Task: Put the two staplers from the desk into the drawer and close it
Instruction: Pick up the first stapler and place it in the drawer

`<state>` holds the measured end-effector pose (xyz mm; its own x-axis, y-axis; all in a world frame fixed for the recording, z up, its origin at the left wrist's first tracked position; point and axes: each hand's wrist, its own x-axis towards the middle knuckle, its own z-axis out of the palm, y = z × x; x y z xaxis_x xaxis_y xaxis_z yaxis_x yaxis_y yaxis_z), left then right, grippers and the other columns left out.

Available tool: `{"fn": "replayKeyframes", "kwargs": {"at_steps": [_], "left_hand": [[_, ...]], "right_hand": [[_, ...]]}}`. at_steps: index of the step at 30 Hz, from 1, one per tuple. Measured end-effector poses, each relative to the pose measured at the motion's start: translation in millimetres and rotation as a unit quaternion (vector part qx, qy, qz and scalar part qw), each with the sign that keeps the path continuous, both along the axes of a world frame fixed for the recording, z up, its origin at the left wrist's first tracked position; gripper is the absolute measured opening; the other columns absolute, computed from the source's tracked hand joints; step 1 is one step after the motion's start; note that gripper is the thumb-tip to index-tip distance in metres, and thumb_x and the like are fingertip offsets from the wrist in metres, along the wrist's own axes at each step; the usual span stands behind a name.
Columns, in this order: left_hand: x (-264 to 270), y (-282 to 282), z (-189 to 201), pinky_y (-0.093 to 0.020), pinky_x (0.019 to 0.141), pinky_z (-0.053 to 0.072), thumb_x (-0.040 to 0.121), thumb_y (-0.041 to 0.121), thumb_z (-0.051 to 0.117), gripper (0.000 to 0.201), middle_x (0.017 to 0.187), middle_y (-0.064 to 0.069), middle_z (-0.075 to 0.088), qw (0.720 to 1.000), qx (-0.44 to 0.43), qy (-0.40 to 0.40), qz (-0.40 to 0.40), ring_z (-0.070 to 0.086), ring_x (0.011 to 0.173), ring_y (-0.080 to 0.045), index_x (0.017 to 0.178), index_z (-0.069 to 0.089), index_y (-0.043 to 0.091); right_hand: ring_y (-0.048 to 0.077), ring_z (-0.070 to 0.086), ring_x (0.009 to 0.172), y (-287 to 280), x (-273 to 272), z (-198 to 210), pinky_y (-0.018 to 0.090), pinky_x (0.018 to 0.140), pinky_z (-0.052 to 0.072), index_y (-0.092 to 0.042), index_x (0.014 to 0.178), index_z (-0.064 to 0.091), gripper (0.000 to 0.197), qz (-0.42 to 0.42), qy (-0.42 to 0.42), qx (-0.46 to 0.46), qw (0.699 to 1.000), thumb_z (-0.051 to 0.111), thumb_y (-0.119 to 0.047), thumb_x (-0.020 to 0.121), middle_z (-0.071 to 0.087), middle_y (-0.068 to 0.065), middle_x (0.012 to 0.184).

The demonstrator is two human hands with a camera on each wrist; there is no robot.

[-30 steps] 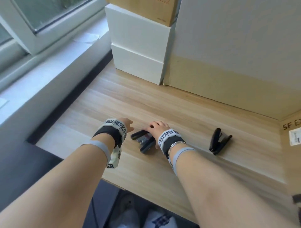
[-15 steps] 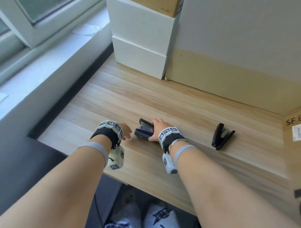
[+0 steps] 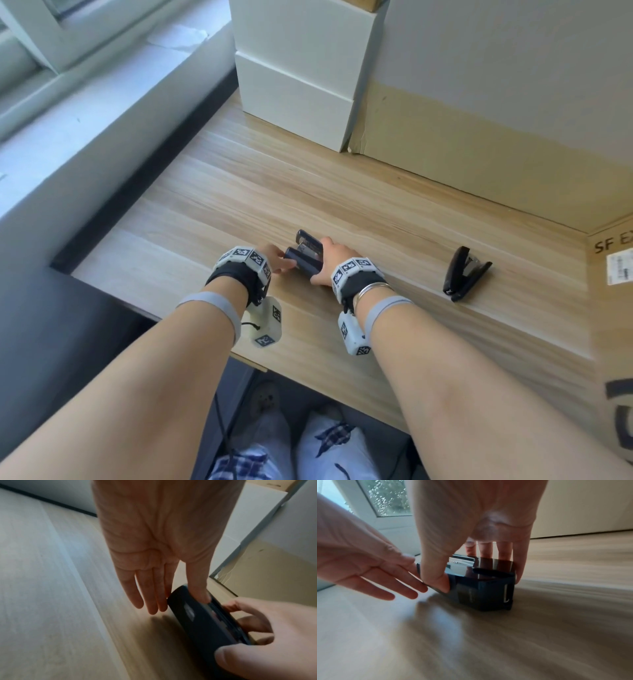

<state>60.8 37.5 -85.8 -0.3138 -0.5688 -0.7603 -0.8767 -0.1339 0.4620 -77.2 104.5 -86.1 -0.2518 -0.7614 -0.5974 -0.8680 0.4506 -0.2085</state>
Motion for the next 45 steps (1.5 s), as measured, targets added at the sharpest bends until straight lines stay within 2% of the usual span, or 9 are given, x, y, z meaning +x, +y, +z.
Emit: {"fn": "replayKeyframes", "kwargs": {"at_steps": [6,12,15,17,20,24,31,39,45], "left_hand": [[-20,7,4,-0.042,0.092,0.052,0.082,0.031,0.068,0.057,0.107,-0.013,0.061,0.977,0.025,0.126,0.173,0.059,0.098,-0.026,0.129,0.051,0.003],[-19,3,20,-0.037,0.097,0.044,0.074,0.017,0.076,0.071,0.132,-0.016,0.057,0.967,-0.075,0.115,0.217,0.055,0.121,-0.031,0.134,0.039,0.005],[-1,-3,25,-0.038,0.097,0.044,0.072,0.01,0.076,0.068,0.127,-0.015,0.059,0.968,-0.111,0.091,0.205,0.056,0.12,-0.03,0.131,0.042,0.006],[16,-6,26,-0.036,0.093,0.045,0.071,0.005,0.075,0.063,0.114,-0.015,0.06,0.971,-0.122,0.091,0.184,0.058,0.117,-0.031,0.125,0.044,0.007],[47,-8,29,-0.038,0.09,0.045,0.072,0.003,0.073,0.057,0.106,-0.013,0.057,0.977,-0.147,0.057,0.145,0.059,0.113,-0.033,0.12,0.042,0.007],[93,-1,32,-0.036,0.081,0.045,0.074,0.01,0.072,0.057,0.098,-0.01,0.054,0.975,-0.185,-0.004,0.124,0.058,0.097,-0.03,0.122,0.042,0.008],[178,33,30,-0.031,0.075,0.039,0.074,0.015,0.071,0.045,0.092,-0.006,0.056,0.953,-0.244,-0.043,0.172,0.052,0.084,-0.026,0.112,0.048,0.011],[260,82,-14,-0.031,0.071,0.04,0.071,0.015,0.068,0.037,0.085,-0.011,0.057,0.945,-0.214,-0.099,0.226,0.053,0.078,-0.03,0.088,0.036,0.017],[292,96,-69,-0.034,0.068,0.042,0.072,0.011,0.066,0.037,0.088,-0.014,0.056,0.953,-0.147,-0.151,0.219,0.054,0.077,-0.033,0.092,0.035,0.015]], "right_hand": [[0.028,0.062,0.09,-3,11,5,0.033,0.074,0.05,-0.013,0.127,0.038,0.069,-0.153,-0.117,-0.062,0.979,0.071,-0.04,0.073,0.064,0.009,0.109],[0.028,0.062,0.104,-9,32,7,0.041,0.092,0.052,-0.009,0.128,0.038,0.08,-0.206,-0.239,-0.094,0.944,0.08,-0.039,0.067,0.063,0.01,0.117],[0.02,0.058,0.11,-6,35,11,0.015,0.084,0.047,-0.011,0.135,0.037,0.078,-0.162,-0.295,-0.089,0.938,0.081,-0.023,0.072,0.06,0.008,0.127],[0.017,0.057,0.105,-6,35,14,0.011,0.073,0.043,-0.013,0.137,0.041,0.067,-0.104,-0.279,-0.067,0.952,0.074,-0.024,0.08,0.06,0.007,0.128],[0.022,0.055,0.122,-10,35,10,0.029,0.099,0.042,-0.016,0.137,0.046,0.054,-0.036,-0.185,-0.054,0.981,0.061,-0.035,0.089,0.058,0.006,0.134],[0.028,0.044,0.132,-12,42,-7,0.035,0.109,0.035,-0.016,0.14,0.042,0.048,-0.017,-0.064,-0.069,0.995,0.05,-0.03,0.095,0.045,0.009,0.146],[0.028,-0.004,0.149,8,81,-36,0.047,0.12,0.0,-0.028,0.151,0.012,0.063,0.062,0.026,-0.079,0.995,0.044,-0.035,0.097,0.004,-0.005,0.162],[0.024,-0.005,0.15,28,123,-67,0.052,0.118,0.0,-0.032,0.151,0.01,0.06,0.01,0.046,-0.111,0.993,0.037,-0.033,0.097,-0.002,-0.008,0.162],[0.02,-0.003,0.15,37,133,-84,0.052,0.118,-0.001,-0.034,0.151,0.008,0.059,-0.02,0.08,-0.164,0.983,0.031,-0.033,0.097,0.0,-0.011,0.162]]}}
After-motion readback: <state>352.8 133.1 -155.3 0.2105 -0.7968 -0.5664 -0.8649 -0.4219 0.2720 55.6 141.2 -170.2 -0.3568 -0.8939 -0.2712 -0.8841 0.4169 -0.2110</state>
